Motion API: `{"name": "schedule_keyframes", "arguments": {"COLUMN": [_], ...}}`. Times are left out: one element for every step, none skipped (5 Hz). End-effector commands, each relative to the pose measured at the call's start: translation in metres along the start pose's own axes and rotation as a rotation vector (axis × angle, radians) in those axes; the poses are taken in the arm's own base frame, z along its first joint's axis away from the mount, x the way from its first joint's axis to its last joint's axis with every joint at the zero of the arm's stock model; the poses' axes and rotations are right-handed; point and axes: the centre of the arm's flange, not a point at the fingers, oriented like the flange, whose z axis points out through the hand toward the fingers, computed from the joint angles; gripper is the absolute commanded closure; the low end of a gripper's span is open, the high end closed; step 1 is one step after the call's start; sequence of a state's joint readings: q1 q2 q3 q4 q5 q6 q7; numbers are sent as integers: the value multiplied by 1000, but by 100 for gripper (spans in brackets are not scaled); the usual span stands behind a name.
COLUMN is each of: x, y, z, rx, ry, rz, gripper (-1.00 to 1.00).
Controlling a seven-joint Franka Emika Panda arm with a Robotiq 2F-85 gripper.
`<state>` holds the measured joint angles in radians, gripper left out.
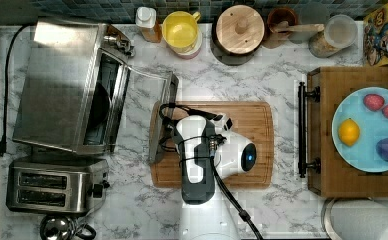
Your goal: Close the oven.
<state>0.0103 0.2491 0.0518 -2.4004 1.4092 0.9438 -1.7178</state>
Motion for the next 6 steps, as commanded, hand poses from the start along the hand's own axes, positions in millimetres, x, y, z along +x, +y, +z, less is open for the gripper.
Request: {"name": "schedule_keyframes", "arguments": {"x": [25,17,14,16,23,29], "y": [-148,-194,-242,-282,-314,-339], "z": [-9,-15,-22,-27,-31,-33], "rx": [183,191,192,151,80,-22], "ry": [61,66,59,63,40,48], "rz": [-128,-157,-176,-195,-182,-168], "gripper": [100,100,100,100,100,100]}}
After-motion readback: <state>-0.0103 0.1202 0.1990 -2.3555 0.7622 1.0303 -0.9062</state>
